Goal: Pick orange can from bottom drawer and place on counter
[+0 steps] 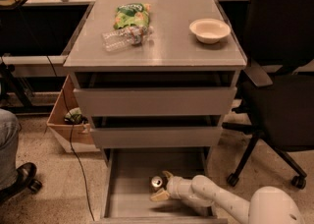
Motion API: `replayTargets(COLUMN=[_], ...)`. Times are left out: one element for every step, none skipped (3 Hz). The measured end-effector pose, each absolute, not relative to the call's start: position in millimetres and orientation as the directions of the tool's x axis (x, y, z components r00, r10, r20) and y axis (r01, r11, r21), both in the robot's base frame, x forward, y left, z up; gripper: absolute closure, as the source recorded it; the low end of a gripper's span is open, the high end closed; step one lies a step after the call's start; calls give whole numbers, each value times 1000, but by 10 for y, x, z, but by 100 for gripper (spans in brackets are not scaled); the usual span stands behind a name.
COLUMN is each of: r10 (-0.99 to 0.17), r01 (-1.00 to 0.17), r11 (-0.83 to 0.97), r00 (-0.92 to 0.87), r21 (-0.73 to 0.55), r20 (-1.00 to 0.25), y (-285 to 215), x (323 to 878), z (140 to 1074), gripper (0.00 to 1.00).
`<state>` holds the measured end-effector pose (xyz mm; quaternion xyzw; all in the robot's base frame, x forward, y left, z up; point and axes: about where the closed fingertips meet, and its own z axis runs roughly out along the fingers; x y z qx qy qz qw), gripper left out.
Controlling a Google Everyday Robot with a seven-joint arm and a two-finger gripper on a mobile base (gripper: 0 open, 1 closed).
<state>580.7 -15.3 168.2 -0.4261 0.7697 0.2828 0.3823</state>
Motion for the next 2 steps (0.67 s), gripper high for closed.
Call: replayTargets(r10=[-377,-309], r01=[-845,-820], r11=[510,527], r00=[-390,-430], r21=[163,224], r20=[-840,-848], y=[-101,-25], x=[5862,5887], z=[1651,1703], gripper=[42,65])
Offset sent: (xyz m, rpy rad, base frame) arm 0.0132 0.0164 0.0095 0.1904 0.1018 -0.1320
